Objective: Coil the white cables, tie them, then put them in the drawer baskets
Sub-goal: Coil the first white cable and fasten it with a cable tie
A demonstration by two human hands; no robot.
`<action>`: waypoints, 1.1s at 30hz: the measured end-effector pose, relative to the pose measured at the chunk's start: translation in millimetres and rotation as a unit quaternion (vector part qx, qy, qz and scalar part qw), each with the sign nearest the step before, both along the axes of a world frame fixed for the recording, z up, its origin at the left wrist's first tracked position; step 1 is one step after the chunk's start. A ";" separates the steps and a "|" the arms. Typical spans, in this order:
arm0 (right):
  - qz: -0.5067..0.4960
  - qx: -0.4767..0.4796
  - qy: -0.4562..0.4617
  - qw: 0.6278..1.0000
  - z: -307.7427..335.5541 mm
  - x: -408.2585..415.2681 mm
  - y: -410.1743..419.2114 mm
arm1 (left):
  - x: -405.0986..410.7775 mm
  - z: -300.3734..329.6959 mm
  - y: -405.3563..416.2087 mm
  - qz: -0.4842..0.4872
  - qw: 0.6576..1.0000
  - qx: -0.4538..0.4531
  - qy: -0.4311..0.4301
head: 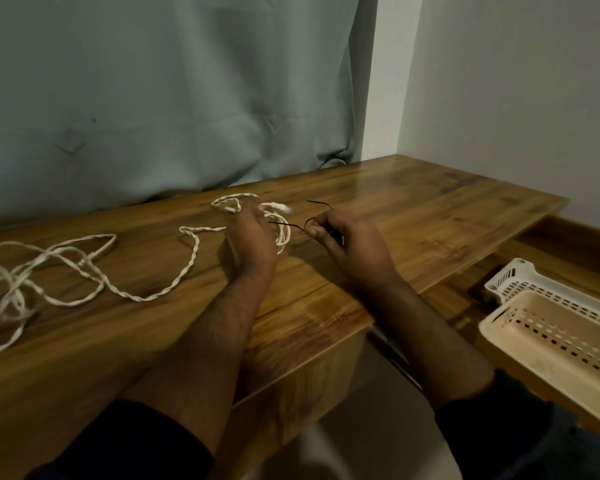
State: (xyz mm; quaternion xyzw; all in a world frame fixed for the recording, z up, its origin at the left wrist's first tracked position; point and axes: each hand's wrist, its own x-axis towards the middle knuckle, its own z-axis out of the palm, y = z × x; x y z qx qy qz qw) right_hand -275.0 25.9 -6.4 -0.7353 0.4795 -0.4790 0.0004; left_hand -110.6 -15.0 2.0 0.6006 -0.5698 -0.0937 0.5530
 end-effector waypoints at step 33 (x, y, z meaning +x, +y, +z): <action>-0.023 -0.010 -0.043 0.999 2.5 0.2 2.0 | -23.7 -8.0 10.4 -0.342 0.929 0.054 0.134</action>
